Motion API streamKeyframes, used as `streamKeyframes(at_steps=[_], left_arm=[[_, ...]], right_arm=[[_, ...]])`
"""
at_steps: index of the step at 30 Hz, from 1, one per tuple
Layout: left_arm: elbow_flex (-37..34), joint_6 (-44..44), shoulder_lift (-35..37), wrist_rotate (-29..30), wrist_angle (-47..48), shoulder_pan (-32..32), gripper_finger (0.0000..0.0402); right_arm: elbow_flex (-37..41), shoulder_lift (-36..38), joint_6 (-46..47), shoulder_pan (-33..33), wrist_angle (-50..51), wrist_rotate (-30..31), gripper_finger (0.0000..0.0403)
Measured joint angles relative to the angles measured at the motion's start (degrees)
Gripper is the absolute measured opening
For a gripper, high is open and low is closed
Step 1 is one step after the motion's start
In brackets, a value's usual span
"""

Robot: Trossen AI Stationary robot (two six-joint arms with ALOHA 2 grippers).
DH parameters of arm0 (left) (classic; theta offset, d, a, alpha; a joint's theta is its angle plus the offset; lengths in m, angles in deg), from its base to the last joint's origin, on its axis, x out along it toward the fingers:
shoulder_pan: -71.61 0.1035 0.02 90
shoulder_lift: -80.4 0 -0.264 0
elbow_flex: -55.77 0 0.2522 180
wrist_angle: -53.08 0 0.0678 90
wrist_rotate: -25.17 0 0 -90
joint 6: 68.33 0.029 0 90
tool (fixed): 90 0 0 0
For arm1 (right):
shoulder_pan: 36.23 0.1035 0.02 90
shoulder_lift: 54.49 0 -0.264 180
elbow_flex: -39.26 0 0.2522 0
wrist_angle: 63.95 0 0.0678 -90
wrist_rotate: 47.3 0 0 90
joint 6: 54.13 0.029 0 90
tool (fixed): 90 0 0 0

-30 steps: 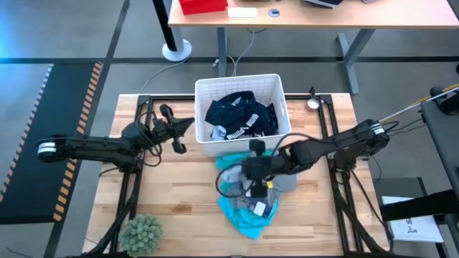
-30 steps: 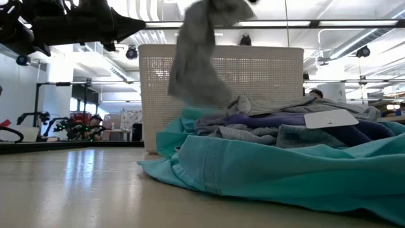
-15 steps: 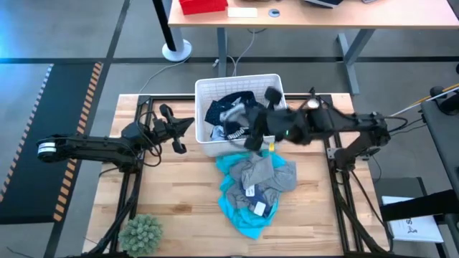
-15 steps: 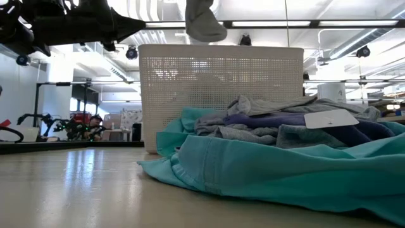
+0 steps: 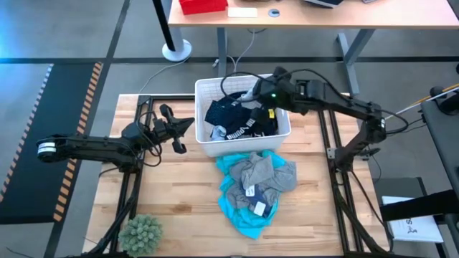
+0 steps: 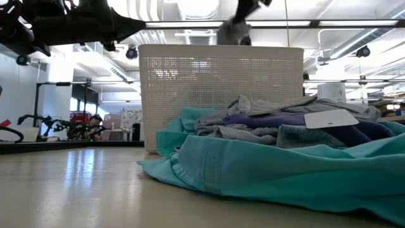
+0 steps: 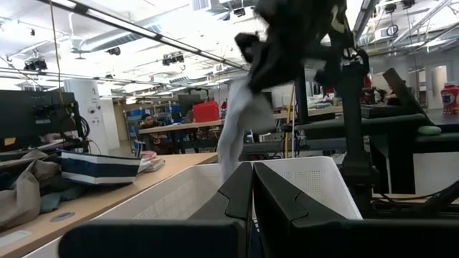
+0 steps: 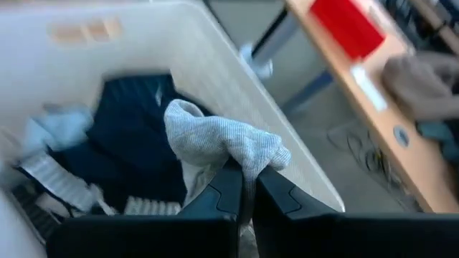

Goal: Sort clothes
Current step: Put the gray socks into the white bin

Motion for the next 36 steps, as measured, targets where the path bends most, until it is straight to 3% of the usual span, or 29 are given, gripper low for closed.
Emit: streamKeyframes(at_steps=[7,13,29,31,36], left_arm=[[0.00,0.00,0.00,0.00,-0.04,0.00,0.0000],[0.00,0.00,0.00,0.00,-0.07,0.00,0.0000],[0.00,0.00,0.00,0.00,-0.11,0.00,0.0000],[0.00,0.01,0.00,0.00,-0.11,0.00,0.0000],[0.00,0.27,0.00,0.00,-0.09,0.00,0.0000]], right_arm=[[5.86,-0.42,1.18,-3.33,1.65,-2.02,0.0012],[7.42,-0.42,1.57,-3.32,1.55,-2.55,0.0049],[4.99,-0.31,2.54,-3.04,0.32,-2.54,0.0240],[3.70,-0.31,2.26,-2.90,0.78,-5.34,0.0254],[0.02,0.21,2.63,-2.45,1.67,-23.95,0.0260]])
